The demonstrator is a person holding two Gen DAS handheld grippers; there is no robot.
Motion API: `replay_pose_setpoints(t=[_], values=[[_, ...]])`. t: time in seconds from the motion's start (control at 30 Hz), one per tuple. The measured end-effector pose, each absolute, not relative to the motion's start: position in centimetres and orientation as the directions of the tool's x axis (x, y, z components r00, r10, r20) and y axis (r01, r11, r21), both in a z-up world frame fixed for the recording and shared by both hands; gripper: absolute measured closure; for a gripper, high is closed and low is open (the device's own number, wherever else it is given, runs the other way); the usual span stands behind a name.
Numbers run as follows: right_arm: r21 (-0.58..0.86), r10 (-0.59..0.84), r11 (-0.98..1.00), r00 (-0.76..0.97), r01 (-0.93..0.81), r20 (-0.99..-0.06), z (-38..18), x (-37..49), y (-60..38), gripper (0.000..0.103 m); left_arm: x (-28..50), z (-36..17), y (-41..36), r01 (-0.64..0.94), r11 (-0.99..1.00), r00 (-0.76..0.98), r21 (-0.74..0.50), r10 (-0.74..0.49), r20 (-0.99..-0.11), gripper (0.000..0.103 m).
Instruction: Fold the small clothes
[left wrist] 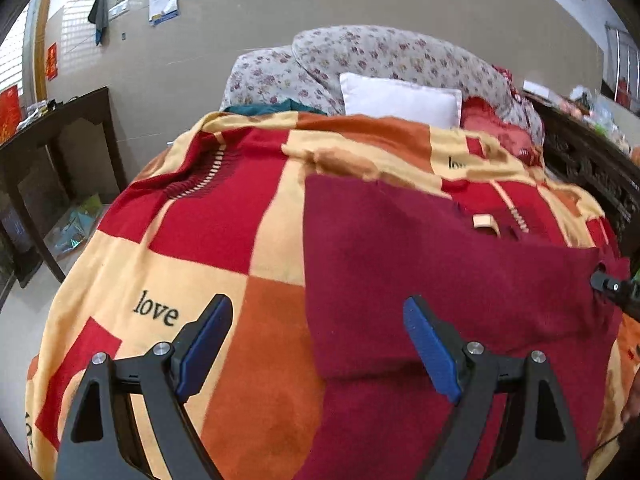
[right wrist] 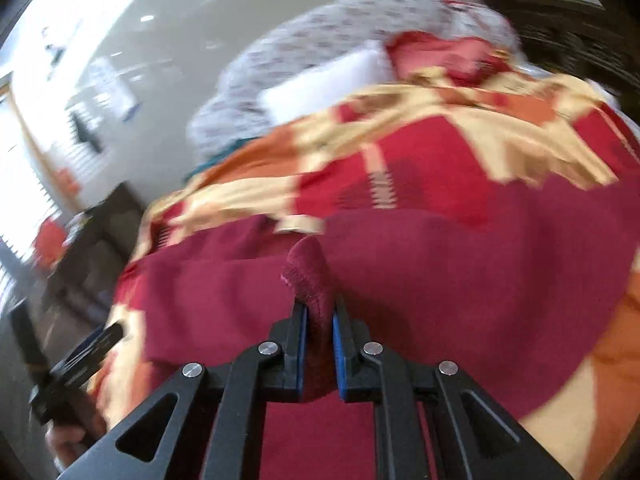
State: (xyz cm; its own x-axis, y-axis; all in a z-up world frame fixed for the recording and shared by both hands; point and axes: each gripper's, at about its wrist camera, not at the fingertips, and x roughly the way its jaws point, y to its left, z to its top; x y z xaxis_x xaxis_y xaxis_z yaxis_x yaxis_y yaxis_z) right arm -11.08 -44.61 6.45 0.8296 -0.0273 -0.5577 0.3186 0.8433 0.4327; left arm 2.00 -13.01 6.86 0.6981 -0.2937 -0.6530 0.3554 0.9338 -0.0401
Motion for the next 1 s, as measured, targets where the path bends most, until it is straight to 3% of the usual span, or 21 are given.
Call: replay_pose_setpoints(t=[0.07, 0.1, 0.13, 0.2, 0.3, 0.37, 0.4, 0.43, 0.57, 0.63, 0.73, 0.83, 0.9, 1.0], values=[[0.52, 0.027, 0.791, 0.831, 0.321, -0.555, 5.5, -11.3, -46.5, 0.087, 2.1, 6.5, -13.2, 0.359, 0.933, 0.692, -0.032, -0.289, -0.662, 0.016], [0.57, 0.057, 0.757, 0.836, 0.32, -0.546, 5.1, -11.4, -47.2, 0.079, 2.1, 6.4, -13.3, 0.358, 0.933, 0.691, -0.028, -0.285, -0.665, 0.016], [0.615, 0.088, 0.727, 0.846, 0.307, -0.526, 4.7, -11.5, -47.7, 0.058, 2.2, 6.4, -13.2, 0.353, 0.935, 0.692, -0.028, -0.281, -0.665, 0.016], [0.678, 0.149, 0.693, 0.872, 0.245, -0.467, 4.3, -11.5, -47.8, 0.038, 2.3, 6.4, -12.9, 0.345, 0.938, 0.693, -0.038, -0.282, -0.663, 0.016], [0.651, 0.134, 0.721, 0.875, 0.237, -0.466, 4.8, -11.2, -46.8, 0.035, 2.6, 6.5, -12.6, 0.334, 0.941, 0.694, -0.05, -0.281, -0.663, 0.016], [0.595, 0.103, 0.767, 0.868, 0.242, -0.485, 4.8, -10.7, -46.2, 0.037, 2.6, 6.5, -12.4, 0.329, 0.943, 0.693, -0.052, -0.278, -0.665, 0.016], [0.562, 0.08, 0.788, 0.862, 0.253, -0.5, 4.9, -10.4, -46.0, 0.057, 2.6, 6.5, -12.4, 0.328, 0.943, 0.692, -0.053, -0.278, -0.666, 0.016], [0.519, 0.047, 0.811, 0.854, 0.269, -0.517, 5.1, -10.2, -45.7, 0.097, 2.6, 6.6, -12.4, 0.328, 0.943, 0.693, -0.052, -0.278, -0.666, 0.016], [0.482, -0.015, 0.835, 0.886, 0.266, -0.463, 7.2, -12.9, -45.5, 0.095, 2.7, 7.1, -12.6, 0.33, 0.943, 0.711, -0.037, -0.274, -0.648, 0.016], [0.433, -0.115, 0.84, 0.888, 0.325, -0.445, 8.5, -15.1, -46.0, 0.095, 2.8, 7.4, -13.0, 0.336, 0.941, 0.711, -0.034, -0.277, -0.646, 0.016], [0.407, -0.149, 0.828, 0.851, 0.386, -0.503, 7.7, -15.1, -47.6, 0.095, 3.3, 7.0, -14.6, 0.349, 0.937, 0.709, -0.011, -0.272, -0.651, 0.016], [0.444, -0.054, 0.804, 0.792, 0.396, -0.608, 5.2, -13.8, -48.4, 0.092, 3.7, 6.1, -16.0, 0.358, 0.934, 0.686, 0.008, -0.257, -0.681, 0.016], [0.482, -0.03, 0.781, 0.794, 0.397, -0.607, 5.2, -14.5, -48.9, 0.091, 3.7, 6.0, -16.6, 0.37, 0.929, 0.682, 0.017, -0.259, -0.684, 0.016], [0.475, -0.1, 0.771, 0.817, 0.425, -0.568, 6.9, -16.6, -49.1, 0.089, 3.8, 6.2, -17.2, 0.368, 0.929, 0.704, 0.049, -0.244, -0.667, 0.016]])
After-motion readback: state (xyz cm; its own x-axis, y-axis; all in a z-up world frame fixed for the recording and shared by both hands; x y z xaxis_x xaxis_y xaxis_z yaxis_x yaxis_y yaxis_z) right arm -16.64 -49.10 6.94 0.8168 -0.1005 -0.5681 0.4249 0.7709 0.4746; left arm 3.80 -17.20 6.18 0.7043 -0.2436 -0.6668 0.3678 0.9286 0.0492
